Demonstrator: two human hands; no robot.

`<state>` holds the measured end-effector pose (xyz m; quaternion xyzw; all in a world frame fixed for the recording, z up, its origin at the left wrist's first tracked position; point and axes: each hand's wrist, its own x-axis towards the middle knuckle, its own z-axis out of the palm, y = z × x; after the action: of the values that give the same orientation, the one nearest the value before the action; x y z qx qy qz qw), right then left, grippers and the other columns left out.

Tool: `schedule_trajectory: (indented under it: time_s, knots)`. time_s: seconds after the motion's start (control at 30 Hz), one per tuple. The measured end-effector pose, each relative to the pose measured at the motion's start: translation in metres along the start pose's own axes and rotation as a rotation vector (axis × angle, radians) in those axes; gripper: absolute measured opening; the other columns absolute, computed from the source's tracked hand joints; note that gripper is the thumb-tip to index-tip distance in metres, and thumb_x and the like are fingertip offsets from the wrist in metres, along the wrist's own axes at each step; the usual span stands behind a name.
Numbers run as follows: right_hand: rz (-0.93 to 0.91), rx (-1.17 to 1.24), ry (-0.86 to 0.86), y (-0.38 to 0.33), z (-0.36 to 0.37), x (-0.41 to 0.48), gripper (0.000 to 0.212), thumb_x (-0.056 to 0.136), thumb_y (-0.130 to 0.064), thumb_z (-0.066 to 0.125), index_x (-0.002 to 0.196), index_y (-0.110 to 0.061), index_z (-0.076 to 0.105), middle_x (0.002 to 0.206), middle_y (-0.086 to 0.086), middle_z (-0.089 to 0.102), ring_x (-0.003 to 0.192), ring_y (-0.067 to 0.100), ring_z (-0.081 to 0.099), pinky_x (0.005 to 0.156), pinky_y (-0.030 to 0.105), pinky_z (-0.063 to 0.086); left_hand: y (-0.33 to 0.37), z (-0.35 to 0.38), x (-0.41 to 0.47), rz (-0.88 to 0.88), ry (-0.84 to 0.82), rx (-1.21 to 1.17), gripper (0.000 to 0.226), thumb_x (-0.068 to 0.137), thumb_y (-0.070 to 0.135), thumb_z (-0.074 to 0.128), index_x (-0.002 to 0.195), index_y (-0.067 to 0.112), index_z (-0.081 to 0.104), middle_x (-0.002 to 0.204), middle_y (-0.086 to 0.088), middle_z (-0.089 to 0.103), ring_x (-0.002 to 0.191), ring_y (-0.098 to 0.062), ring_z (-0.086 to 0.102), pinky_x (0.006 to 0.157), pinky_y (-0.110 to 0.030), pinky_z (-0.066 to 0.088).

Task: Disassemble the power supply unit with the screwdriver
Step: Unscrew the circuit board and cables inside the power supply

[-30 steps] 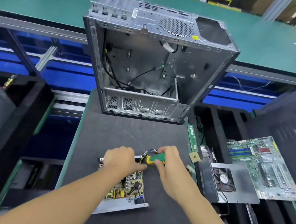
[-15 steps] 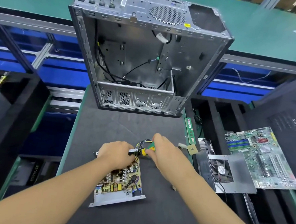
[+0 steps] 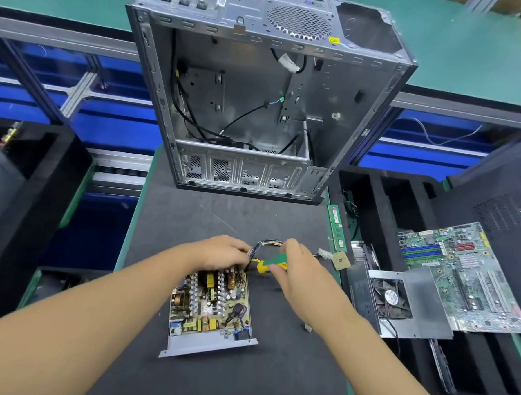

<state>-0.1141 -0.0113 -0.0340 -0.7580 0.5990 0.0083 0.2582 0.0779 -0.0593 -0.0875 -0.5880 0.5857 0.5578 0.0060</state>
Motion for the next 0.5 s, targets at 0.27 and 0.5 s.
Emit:
schedule_trajectory:
  time_s: [0.27,0.5]
  knots:
    - [0.068,-0.104,0.061,-0.003,0.014,-0.020,0.031,0.102,-0.046,0.038,0.120,-0.021,0.037,0.117,-0.003,0.049,0.097,0.018,0.060,0.065,0.028,0.041,-0.008,0.013,0.014,0.257,0.109,0.064,0.023,0.083,0.024,0.076,0.099,0.038,0.066,0.110,0.008,0.062,0.104,-0.010,0.059,0.096,-0.030,0.046]
    - [0.102,-0.178,0.134,-0.006,0.027,-0.037,0.032,0.102,-0.052,0.032,0.118,-0.024,0.036,0.112,-0.008,0.049,0.095,0.011,0.062,0.059,0.022,0.034,-0.023,0.029,0.015,0.465,0.290,0.604,0.034,0.090,0.036,0.064,0.121,0.047,0.060,0.106,0.022,0.054,0.107,-0.005,0.047,0.094,-0.034,0.035]
